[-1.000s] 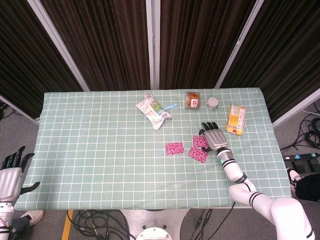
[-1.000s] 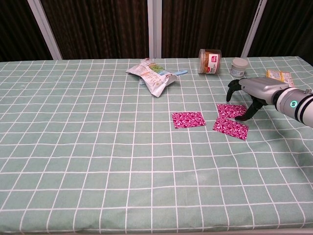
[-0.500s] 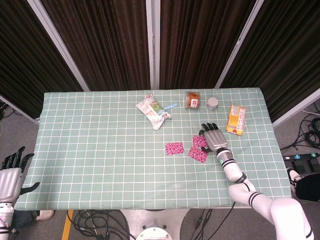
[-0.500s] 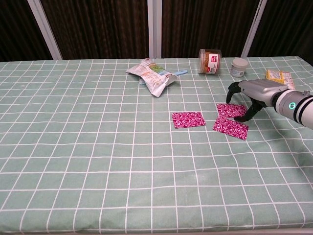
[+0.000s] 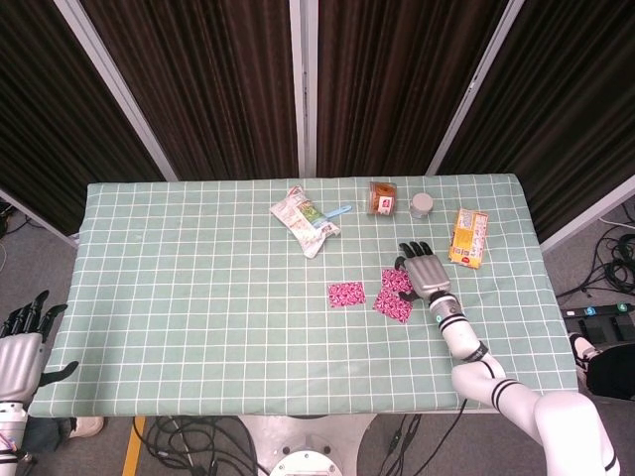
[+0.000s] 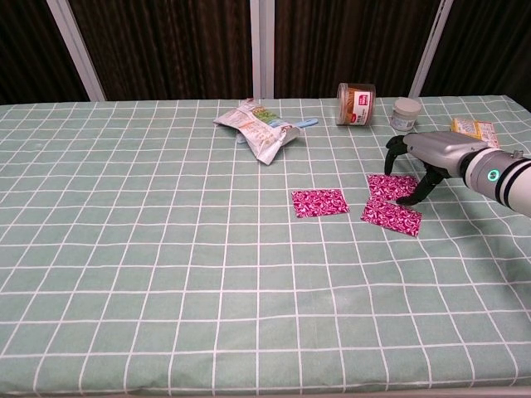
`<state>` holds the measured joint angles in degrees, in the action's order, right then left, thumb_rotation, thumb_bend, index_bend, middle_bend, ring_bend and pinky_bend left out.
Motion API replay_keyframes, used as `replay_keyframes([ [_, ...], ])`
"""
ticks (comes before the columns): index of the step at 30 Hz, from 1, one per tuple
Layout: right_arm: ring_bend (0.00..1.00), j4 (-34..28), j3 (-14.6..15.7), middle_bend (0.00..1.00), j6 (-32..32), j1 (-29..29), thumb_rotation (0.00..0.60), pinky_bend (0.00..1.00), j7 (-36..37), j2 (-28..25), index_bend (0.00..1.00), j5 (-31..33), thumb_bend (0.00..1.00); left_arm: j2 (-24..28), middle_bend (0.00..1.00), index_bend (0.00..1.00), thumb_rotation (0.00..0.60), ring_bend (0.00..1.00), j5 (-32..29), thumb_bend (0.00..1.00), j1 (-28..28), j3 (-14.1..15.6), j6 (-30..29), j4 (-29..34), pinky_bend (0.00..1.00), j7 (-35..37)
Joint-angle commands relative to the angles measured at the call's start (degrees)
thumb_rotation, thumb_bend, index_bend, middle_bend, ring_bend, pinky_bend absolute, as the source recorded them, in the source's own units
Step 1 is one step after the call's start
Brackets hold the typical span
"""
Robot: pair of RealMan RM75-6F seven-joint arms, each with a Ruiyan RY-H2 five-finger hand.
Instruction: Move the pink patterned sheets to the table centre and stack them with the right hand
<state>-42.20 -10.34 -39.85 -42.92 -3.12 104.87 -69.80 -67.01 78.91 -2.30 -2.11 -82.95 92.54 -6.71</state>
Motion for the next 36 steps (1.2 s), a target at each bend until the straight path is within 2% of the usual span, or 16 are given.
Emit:
replay_keyframes([
  [1,0.0,-0.9,-0.4,0.08,-0.6,0.0,0.538,0.0,0.2,-0.8,0.41,-0.2,0.14,0.0,0.12,0.23,0.6,0.11,0.0,0.02,0.0,0.0,0.0,0.0,0.13,0.0],
  [5,0.0,-3.9,-1.0,0.08,-1.7,-0.1,0.532,0.0,0.3,-2.7,0.41,-0.3,0.14,0.1,0.12,0.23,0.6,0.11,0.1,0.02,-0.1,-0.1,0.0,0.2,0.13,-0.2],
  [10,0.0,-10.8,-1.7,0.08,-1.7,-0.6,0.533,0.0,-0.5,-4.9,0.4,0.1,0.14,0.1,0.12,0.23,0.6,0.11,0.3,0.02,-0.2,-0.1,0.0,0.3,0.13,-0.3],
  [16,0.0,-16.3,-2.9,0.08,0.1,-2.5,0.537,0.0,-2.9,-3.7,0.4,3.1,0.14,0.2,0.12,0.23,0.6,0.11,0.3,0.02,0.0,0.0,-0.2,0.1,0.13,0.0],
  [25,0.0,-16.1,-3.4,0.08,1.0,-5.4,0.533,0.0,-8.7,0.9,0.4,7.5,0.14,-0.1,0.12,0.23,0.6,0.11,0.2,0.02,0.4,0.2,-0.3,-0.3,0.13,0.6],
  [36,0.0,-13.6,-2.2,0.08,1.6,-6.4,0.535,0.0,-9.7,2.2,0.39,7.8,0.14,-0.3,0.12,0.23,0.6,0.11,0.2,0.02,0.4,0.1,-0.2,-0.9,0.13,1.1],
])
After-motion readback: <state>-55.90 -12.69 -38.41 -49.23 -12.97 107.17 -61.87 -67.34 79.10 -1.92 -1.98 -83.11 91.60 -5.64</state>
